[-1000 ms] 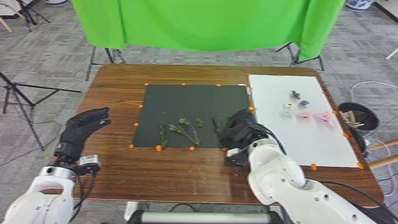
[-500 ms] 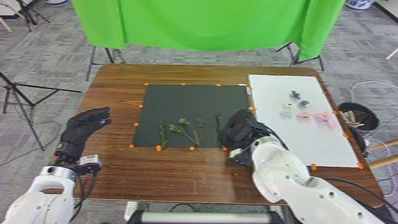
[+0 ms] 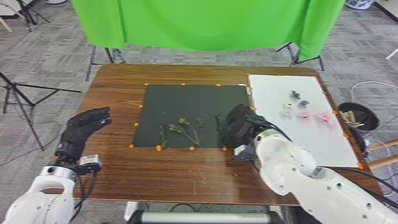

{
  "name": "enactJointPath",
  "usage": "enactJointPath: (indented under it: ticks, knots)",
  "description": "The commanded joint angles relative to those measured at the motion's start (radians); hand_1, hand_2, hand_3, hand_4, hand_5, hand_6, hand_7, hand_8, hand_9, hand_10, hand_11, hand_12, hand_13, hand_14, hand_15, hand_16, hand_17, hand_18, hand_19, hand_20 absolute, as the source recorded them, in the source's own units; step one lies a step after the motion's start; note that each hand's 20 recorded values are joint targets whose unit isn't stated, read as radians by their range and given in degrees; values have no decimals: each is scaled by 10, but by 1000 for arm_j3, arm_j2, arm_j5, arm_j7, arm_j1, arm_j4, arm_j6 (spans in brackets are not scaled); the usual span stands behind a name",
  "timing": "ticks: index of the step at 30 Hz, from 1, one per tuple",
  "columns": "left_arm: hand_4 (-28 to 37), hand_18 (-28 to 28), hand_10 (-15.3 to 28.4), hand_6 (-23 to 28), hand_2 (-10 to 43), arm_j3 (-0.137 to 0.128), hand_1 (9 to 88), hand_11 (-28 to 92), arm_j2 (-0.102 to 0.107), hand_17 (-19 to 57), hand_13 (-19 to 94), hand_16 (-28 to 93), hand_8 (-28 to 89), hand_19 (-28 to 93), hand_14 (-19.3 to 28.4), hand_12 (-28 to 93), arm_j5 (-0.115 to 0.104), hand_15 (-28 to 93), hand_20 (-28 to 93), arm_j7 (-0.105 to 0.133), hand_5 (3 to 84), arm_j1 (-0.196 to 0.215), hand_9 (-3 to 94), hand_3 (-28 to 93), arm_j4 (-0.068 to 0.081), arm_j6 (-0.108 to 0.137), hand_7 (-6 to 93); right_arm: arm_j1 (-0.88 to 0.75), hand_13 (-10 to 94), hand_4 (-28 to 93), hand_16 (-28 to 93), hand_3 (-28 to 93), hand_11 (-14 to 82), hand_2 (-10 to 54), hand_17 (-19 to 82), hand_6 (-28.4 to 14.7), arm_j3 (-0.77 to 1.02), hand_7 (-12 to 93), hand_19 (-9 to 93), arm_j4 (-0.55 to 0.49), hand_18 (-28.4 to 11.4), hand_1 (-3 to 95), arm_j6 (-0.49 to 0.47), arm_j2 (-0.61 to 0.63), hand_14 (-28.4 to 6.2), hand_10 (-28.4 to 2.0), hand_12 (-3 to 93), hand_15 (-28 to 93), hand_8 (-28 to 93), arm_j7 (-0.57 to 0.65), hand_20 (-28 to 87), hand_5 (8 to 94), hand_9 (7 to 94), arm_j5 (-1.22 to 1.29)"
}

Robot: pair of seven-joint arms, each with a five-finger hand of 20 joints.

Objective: Arrange flowers

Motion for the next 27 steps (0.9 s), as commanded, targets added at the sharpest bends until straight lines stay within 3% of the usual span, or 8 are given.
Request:
enactJointPath:
  ticks: [1, 2, 6, 23, 27]
  knots:
    - [-135, 138, 114, -1, -95, 0, 403, 222, -7, 89, 369, 11, -87, 177, 161, 150, -1, 268, 234, -2, 473, 4, 422, 635, 1, -6, 216, 33, 910, 79, 326, 537, 169, -95, 673, -14, -17, 257, 852, 2, -71, 520, -85, 24, -38, -142, 343, 410, 137, -50, 334, 622, 749, 1]
    - [-135, 138, 114, -1, -95, 2, 403, 222, -6, 89, 369, 10, -87, 177, 160, 150, -5, 268, 234, 0, 473, 3, 422, 634, 2, -3, 216, 38, 908, 2, 325, 634, 166, -95, 667, -11, -21, 256, 858, 6, -74, 487, -91, 25, -38, -143, 336, 411, 132, -56, 331, 618, 741, 0]
    - [-135, 138, 114, 0, -95, 7, 404, 222, -4, 89, 369, 11, -87, 176, 160, 150, -5, 266, 234, -4, 473, 0, 422, 633, 1, -1, 217, 47, 899, -33, 318, 688, 189, -95, 652, -6, -21, 258, 869, 13, -81, 453, -116, 27, -39, -149, 257, 417, 108, -71, 327, 605, 714, 1]
    - [-135, 138, 113, 1, -95, 9, 405, 221, -7, 89, 369, 11, -86, 176, 160, 150, -3, 267, 235, -4, 473, -4, 422, 633, 3, -6, 215, 57, 888, -28, 313, 713, 180, -95, 624, -3, 71, 245, 884, -63, -95, 410, -201, 69, -42, -151, 230, 429, 32, -124, 329, 591, 691, -64]
    - [-134, 138, 114, -1, -95, 15, 404, 221, 5, 89, 369, 11, -86, 176, 160, 150, -11, 267, 235, 1, 473, -6, 422, 633, 3, 3, 217, 41, 884, -37, 312, 708, 178, -95, 613, -2, 134, 248, 888, -96, -103, 399, -168, 107, -44, -154, 231, 427, -9, -123, 330, 593, 692, -144]
